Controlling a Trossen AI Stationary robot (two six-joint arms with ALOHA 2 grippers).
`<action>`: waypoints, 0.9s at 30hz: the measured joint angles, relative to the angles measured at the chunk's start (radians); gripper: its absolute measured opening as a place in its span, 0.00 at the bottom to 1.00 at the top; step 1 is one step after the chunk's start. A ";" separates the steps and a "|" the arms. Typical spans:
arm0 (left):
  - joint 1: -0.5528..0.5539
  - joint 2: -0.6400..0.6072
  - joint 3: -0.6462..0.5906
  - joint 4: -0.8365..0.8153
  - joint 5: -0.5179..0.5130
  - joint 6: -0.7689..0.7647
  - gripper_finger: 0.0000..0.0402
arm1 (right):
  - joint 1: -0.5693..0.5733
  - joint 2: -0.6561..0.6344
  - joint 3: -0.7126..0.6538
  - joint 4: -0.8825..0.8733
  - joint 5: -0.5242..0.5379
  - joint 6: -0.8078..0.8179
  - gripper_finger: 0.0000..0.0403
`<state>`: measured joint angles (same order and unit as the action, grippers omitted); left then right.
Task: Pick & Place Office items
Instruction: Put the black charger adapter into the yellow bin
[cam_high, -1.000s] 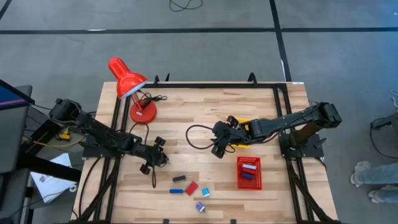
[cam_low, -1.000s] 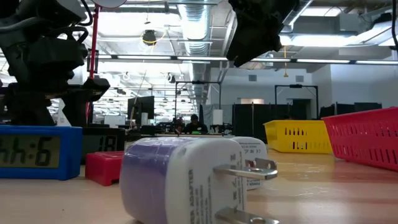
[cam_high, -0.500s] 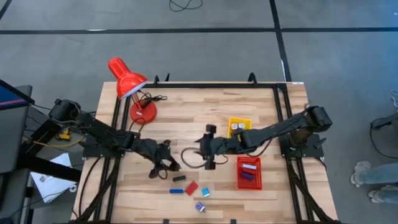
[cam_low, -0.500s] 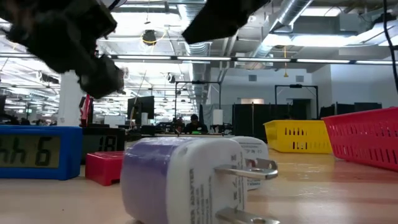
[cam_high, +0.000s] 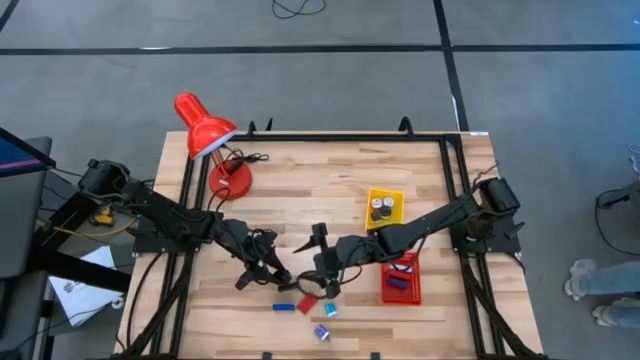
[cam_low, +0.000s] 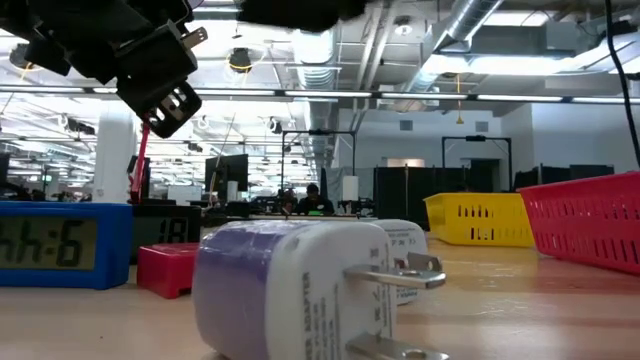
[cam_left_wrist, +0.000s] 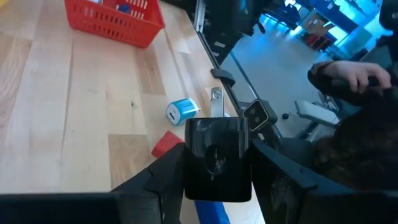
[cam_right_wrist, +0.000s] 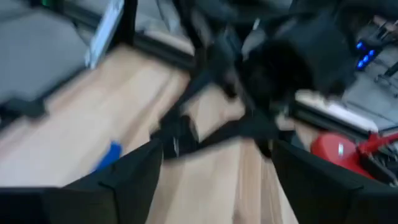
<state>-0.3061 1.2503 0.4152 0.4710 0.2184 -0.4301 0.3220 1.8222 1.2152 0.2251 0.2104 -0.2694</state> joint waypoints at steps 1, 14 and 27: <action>0.000 0.000 0.000 0.003 0.000 -0.003 0.38 | 0.002 0.001 0.001 0.023 0.000 0.008 0.75; 0.000 0.000 0.000 0.010 0.000 0.003 0.37 | 0.020 0.067 0.030 0.075 -0.085 -0.012 0.76; 0.021 0.000 0.000 0.019 0.000 -0.021 0.38 | 0.025 0.229 0.234 -0.106 -0.072 -0.089 0.76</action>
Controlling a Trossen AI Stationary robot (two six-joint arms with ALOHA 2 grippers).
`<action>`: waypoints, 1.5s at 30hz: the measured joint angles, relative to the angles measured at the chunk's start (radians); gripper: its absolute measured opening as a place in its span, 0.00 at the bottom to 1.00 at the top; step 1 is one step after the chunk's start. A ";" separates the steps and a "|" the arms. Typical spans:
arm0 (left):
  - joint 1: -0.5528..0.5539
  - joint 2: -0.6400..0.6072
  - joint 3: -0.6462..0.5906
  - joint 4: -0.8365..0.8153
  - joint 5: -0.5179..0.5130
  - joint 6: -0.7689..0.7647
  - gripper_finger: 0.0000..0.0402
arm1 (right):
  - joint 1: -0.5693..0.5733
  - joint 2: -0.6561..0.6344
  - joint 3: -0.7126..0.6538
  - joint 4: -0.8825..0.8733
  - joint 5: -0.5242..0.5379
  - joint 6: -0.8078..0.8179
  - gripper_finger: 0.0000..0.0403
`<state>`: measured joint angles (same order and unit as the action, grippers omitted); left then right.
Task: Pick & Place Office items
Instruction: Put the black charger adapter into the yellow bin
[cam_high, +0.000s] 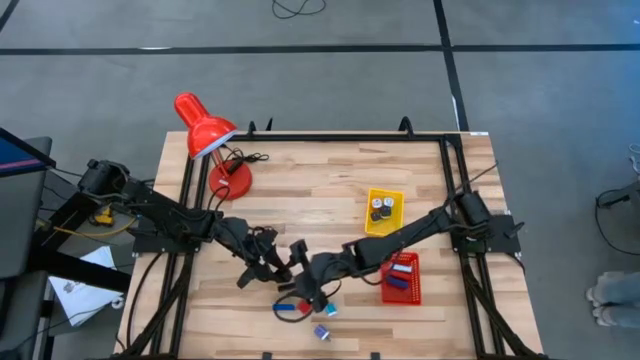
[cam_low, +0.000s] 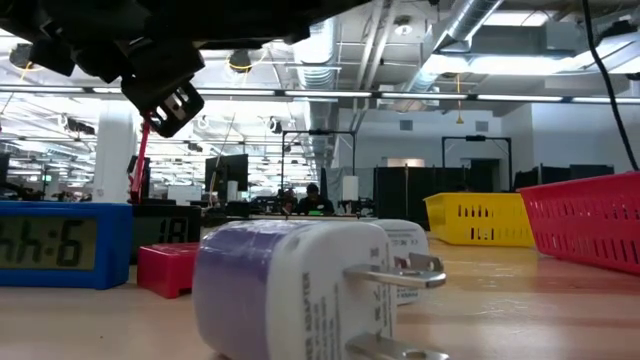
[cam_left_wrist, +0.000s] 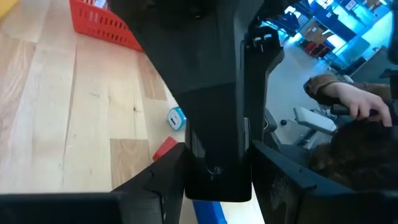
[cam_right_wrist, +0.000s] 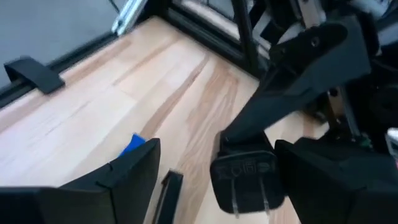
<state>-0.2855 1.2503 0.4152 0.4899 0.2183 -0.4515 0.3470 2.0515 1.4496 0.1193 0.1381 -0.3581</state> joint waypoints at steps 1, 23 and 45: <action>0.000 0.000 0.000 -0.002 0.000 0.000 0.38 | 0.000 0.001 0.015 -0.034 0.002 0.006 0.76; -0.002 0.000 0.000 0.026 0.022 0.017 0.44 | -0.014 -0.005 0.030 -0.077 0.001 0.020 0.36; 0.082 0.000 -0.003 -0.010 0.009 0.446 0.89 | -0.055 -0.365 -0.155 -0.983 0.052 0.844 0.35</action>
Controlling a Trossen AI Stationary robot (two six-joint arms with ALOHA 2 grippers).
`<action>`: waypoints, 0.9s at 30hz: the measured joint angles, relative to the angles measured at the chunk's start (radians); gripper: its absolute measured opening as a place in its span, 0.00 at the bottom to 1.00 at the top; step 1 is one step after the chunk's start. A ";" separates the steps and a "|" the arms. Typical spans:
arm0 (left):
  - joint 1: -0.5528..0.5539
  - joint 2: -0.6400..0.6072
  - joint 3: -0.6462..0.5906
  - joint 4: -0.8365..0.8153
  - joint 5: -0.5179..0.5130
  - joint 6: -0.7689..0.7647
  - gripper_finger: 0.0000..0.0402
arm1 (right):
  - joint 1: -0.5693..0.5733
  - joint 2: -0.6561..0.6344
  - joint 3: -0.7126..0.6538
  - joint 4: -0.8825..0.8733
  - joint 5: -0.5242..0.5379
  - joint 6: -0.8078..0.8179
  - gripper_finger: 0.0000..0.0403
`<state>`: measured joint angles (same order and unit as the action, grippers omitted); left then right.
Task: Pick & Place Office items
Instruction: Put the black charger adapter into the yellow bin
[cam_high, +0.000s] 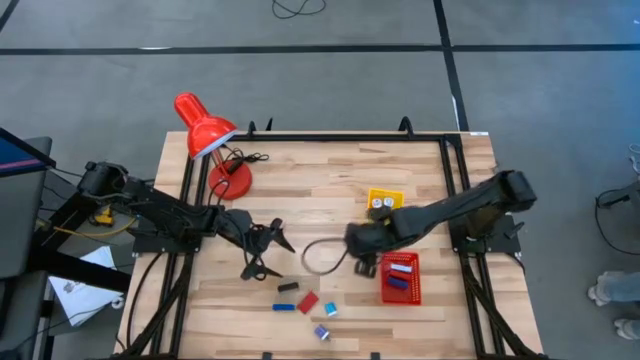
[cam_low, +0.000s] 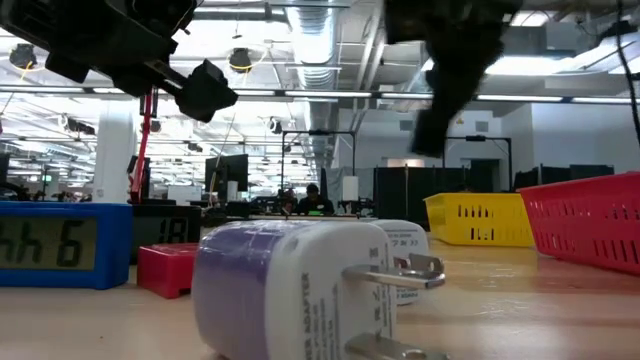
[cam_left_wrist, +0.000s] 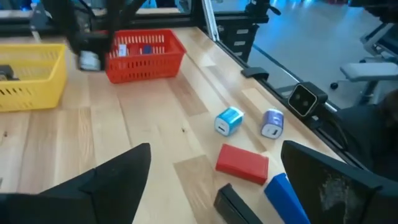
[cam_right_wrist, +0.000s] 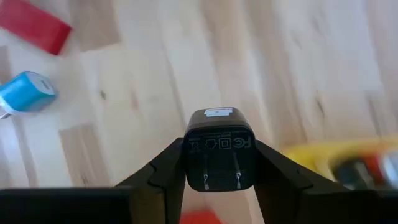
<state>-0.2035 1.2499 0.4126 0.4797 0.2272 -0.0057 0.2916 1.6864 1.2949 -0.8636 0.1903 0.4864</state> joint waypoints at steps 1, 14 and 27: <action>0.003 0.000 0.000 0.004 0.000 0.001 0.89 | -0.012 -0.040 -0.036 -0.002 0.004 0.031 0.35; 0.004 0.000 0.000 0.016 0.001 0.002 0.88 | -0.205 -0.267 -0.269 -0.131 0.013 0.287 0.35; 0.004 0.000 0.000 0.014 0.002 0.002 0.88 | -0.229 -0.194 -0.354 -0.055 -0.018 0.293 0.36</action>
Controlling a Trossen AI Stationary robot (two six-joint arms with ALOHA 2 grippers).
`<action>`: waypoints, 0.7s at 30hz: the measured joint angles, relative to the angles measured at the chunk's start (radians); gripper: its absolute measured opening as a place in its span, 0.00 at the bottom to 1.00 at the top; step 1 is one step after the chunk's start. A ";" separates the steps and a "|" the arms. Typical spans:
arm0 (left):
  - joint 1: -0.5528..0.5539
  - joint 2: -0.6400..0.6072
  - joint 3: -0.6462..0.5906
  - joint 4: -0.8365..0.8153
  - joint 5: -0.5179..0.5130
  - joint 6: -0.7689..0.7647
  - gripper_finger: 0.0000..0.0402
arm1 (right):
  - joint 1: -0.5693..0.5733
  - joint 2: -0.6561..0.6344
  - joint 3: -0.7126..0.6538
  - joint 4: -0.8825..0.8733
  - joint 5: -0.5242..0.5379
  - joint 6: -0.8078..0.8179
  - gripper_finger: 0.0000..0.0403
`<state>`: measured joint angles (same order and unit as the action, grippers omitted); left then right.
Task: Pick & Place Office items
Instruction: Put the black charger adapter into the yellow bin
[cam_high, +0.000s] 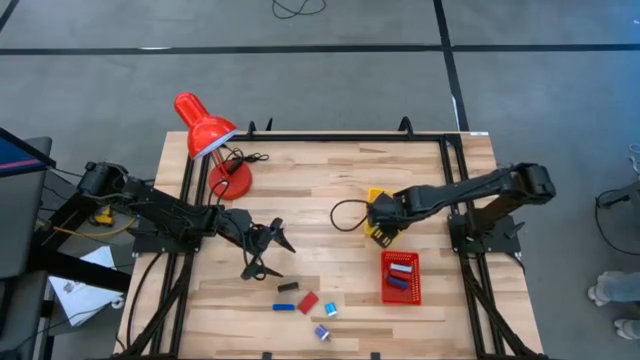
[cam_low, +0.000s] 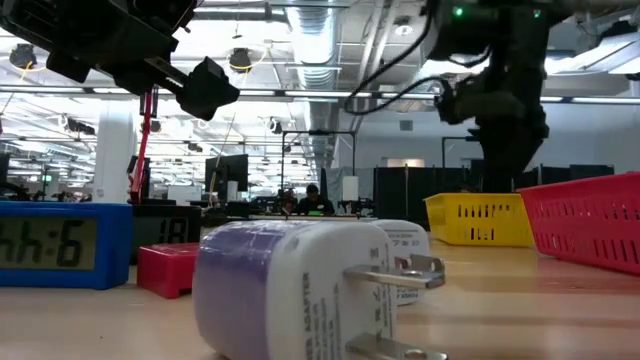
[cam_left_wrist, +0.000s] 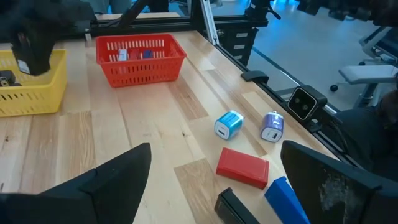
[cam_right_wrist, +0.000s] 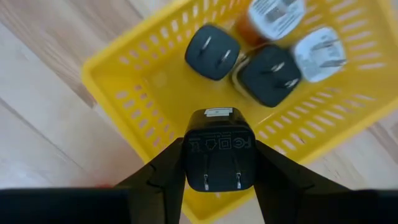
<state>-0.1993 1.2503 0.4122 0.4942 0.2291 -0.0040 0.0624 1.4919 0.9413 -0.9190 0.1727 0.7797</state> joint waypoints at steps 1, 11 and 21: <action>0.000 0.000 0.000 0.000 0.000 0.000 0.88 | 0.001 0.015 0.000 0.000 0.000 -0.005 0.35; 0.000 0.000 0.000 0.000 0.000 0.000 0.88 | 0.000 0.154 -0.001 0.047 -0.010 -0.031 0.40; 0.000 0.000 0.000 0.000 0.001 0.000 0.88 | 0.001 0.143 -0.001 0.041 -0.014 -0.062 0.45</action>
<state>-0.1993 1.2500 0.4122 0.4942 0.2298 -0.0043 0.0631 1.6344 0.9401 -0.8776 0.1585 0.7181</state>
